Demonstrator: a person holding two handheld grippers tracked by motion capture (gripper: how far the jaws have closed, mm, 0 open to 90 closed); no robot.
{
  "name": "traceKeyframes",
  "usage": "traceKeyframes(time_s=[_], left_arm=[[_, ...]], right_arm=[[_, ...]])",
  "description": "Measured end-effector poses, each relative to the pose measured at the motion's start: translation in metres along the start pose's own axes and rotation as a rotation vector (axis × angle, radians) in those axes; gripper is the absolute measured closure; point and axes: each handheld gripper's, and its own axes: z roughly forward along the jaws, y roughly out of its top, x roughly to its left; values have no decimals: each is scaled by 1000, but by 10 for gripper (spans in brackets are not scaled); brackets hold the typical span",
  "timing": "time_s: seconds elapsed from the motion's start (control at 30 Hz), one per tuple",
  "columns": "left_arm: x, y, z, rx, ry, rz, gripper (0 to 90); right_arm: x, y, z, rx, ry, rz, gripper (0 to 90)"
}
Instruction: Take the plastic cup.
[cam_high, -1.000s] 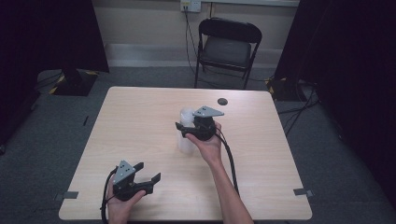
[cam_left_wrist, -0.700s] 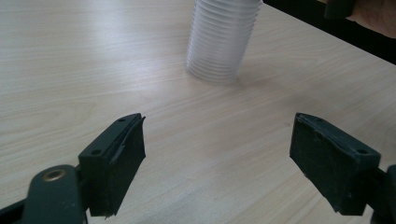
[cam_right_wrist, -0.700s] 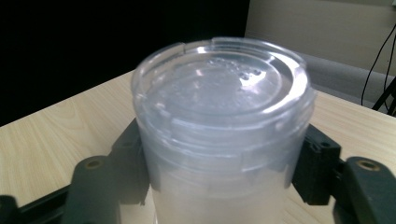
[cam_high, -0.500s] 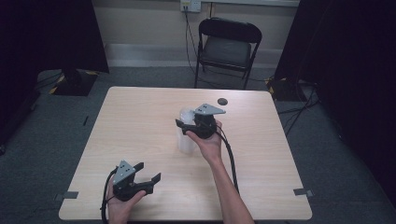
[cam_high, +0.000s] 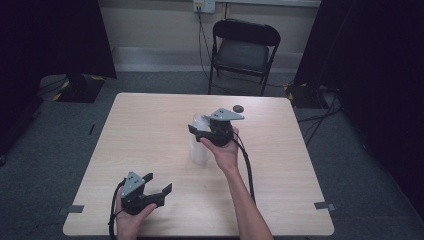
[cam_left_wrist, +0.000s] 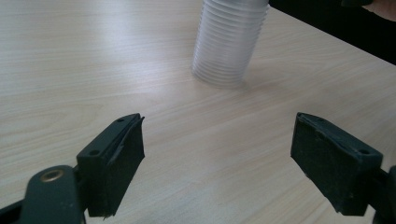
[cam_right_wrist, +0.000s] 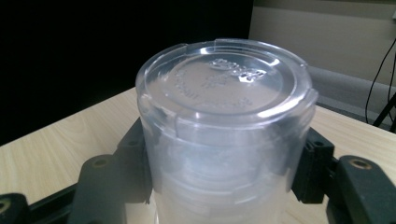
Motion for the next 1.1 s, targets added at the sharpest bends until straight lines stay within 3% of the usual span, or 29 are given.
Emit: traceKeyframes(time_s=[1.1], left_arm=[[-2, 3, 1, 0, -1, 5, 166]], right_arm=[[2, 21, -6, -40, 10, 0, 382]])
